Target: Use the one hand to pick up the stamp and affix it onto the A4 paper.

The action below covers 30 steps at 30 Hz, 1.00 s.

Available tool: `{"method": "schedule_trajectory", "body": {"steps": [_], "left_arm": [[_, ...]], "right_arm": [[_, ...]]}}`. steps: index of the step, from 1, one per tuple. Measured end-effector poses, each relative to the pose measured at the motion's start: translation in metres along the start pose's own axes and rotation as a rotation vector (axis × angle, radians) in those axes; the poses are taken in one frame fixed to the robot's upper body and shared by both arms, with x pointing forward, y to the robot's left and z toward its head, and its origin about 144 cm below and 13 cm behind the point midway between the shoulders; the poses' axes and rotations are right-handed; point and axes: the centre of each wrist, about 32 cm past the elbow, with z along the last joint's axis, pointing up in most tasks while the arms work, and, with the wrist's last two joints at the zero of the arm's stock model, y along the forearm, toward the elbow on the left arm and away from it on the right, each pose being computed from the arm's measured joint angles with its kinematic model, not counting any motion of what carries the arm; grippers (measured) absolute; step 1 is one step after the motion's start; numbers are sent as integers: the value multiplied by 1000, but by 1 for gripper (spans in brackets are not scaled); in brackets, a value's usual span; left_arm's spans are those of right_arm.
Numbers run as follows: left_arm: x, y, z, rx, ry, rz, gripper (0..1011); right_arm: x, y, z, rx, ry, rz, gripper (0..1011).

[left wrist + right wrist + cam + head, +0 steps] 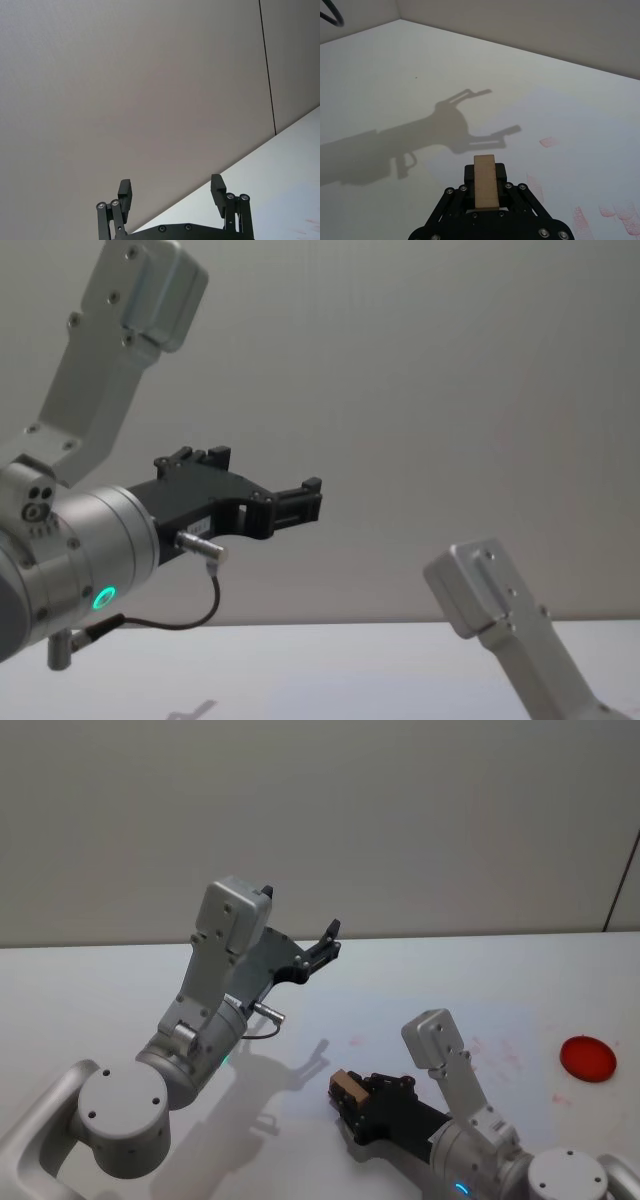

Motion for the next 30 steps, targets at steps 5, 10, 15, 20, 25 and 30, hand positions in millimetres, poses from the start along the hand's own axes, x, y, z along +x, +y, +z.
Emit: {"method": "schedule_trajectory", "body": {"steps": [5,10,15,20,25,30], "left_arm": [[0,0,0,0,0,0,1001],[0,0,0,0,0,0,1001],[0,0,0,0,0,0,1001],[0,0,0,0,0,0,1001],[0,0,0,0,0,0,1001],[0,0,0,0,0,0,1001]], "right_arm": [[0,1,1,-4,0,2,220],[0,1,1,-9,1,4,220],[-1,2,1,-14,2,8,220],[-2,2,2,-17,3,14,220],[-4,1,3,-16,8,20,220],[-6,1,8,-3,18,31,220]]}}
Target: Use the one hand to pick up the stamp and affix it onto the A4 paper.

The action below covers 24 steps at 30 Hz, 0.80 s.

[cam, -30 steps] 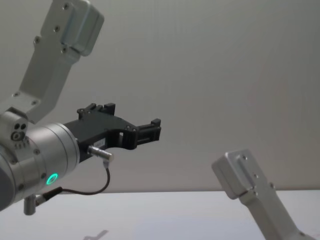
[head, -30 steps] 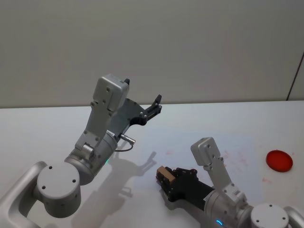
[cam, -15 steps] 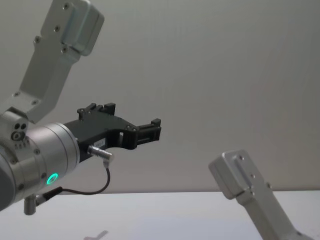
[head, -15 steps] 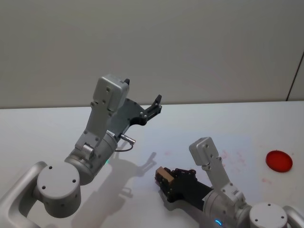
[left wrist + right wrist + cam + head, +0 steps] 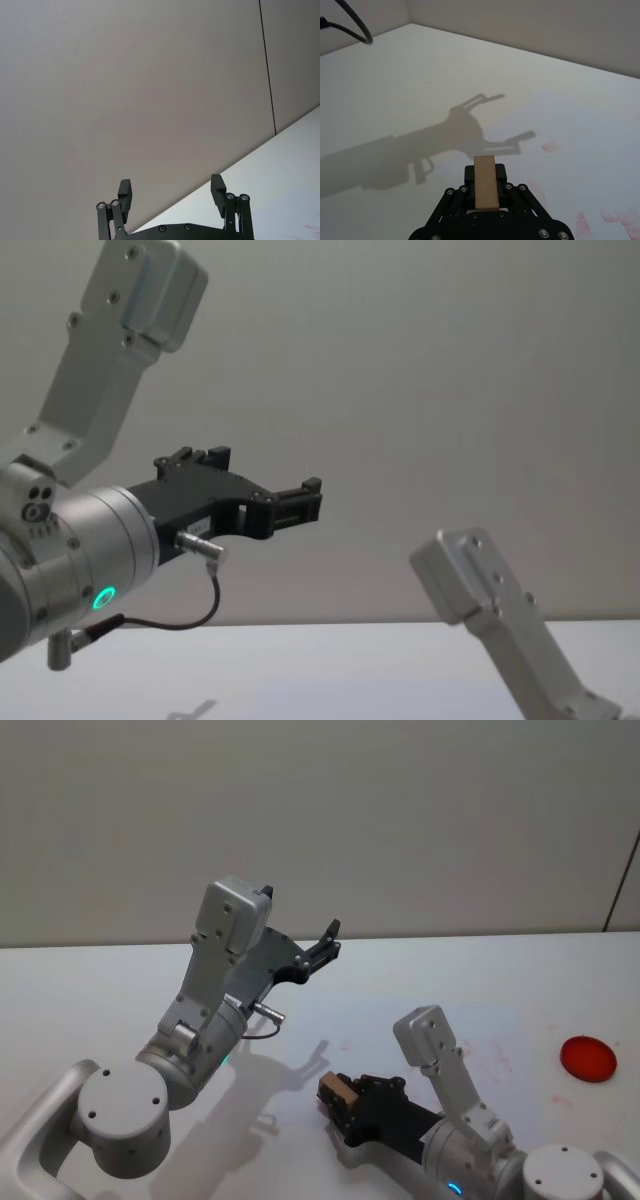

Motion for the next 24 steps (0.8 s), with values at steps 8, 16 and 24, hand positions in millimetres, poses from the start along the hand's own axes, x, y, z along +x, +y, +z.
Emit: {"method": "schedule_trajectory", "body": {"steps": [8,16,24], "left_arm": [[0,0,0,0,0,0,1001],[0,0,0,0,0,0,1001],[0,0,0,0,0,0,1001]], "right_arm": [[-5,-3,15,56,23,19,220],[-8,-8,32,114,45,26,220],[-2,-23,41,158,61,-1,220]]}}
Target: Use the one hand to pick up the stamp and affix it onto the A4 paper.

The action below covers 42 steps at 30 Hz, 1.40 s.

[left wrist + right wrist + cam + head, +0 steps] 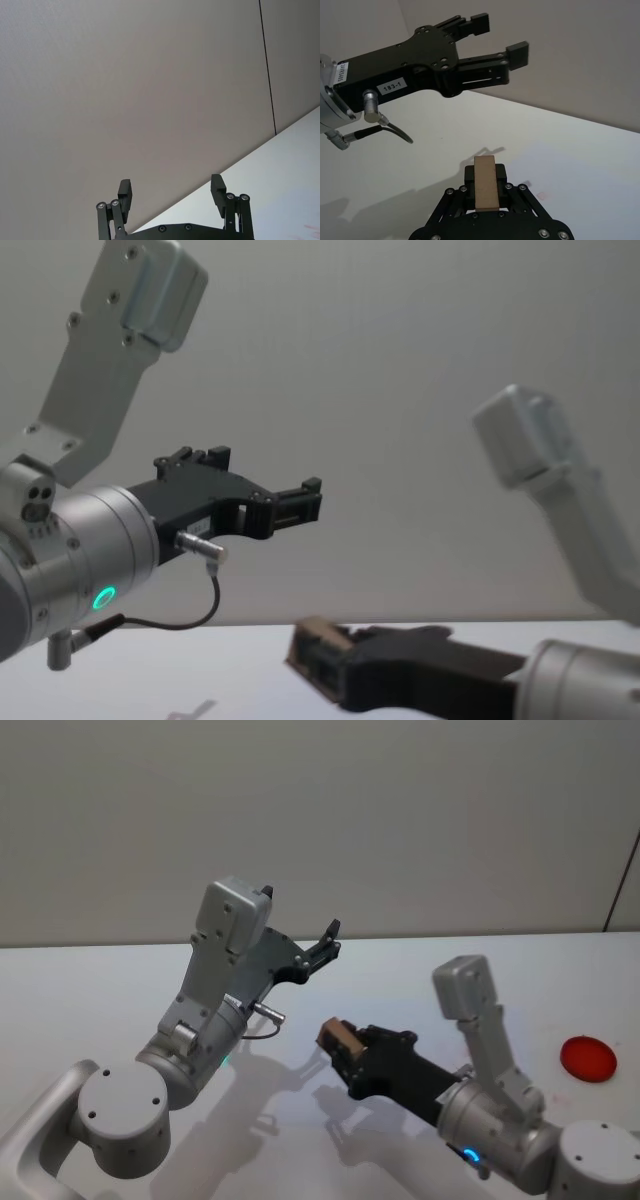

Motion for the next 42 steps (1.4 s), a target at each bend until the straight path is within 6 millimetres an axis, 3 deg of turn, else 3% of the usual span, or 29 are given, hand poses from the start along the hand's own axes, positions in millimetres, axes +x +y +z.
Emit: {"method": "schedule_trajectory", "body": {"steps": [12,25,42], "left_arm": [[0,0,0,0,0,0,1001],[0,0,0,0,0,0,1001],[0,0,0,0,0,0,1001]], "right_arm": [[28,-36,5,24,0,-107,220],[71,-89,-3,9,-30,-297,220],[107,-119,-20,-54,-78,-464,220]]}}
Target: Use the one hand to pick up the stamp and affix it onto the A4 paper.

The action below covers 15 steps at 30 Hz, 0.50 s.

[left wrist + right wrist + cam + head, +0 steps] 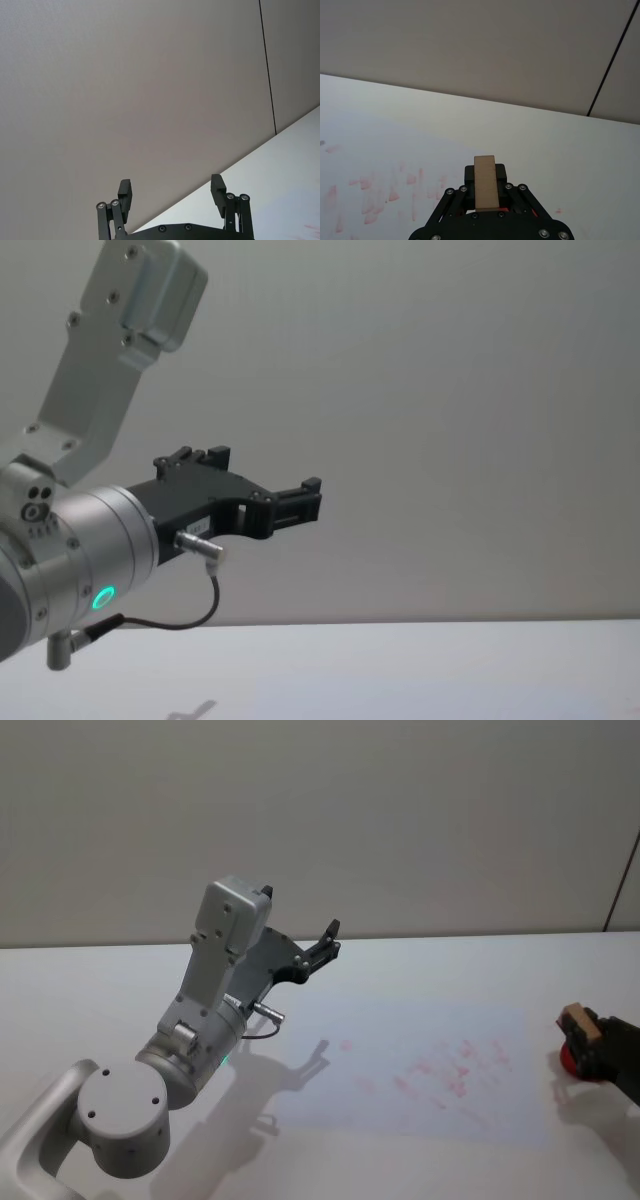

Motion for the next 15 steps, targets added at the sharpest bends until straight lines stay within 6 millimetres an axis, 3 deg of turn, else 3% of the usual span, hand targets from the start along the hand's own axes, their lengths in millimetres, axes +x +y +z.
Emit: {"method": "schedule_trajectory", "body": {"steps": [15], "left_arm": [[0,0,0,0,0,0,1001]], "right_arm": [[16,2,-12,-41,-28,-66,220]]}}
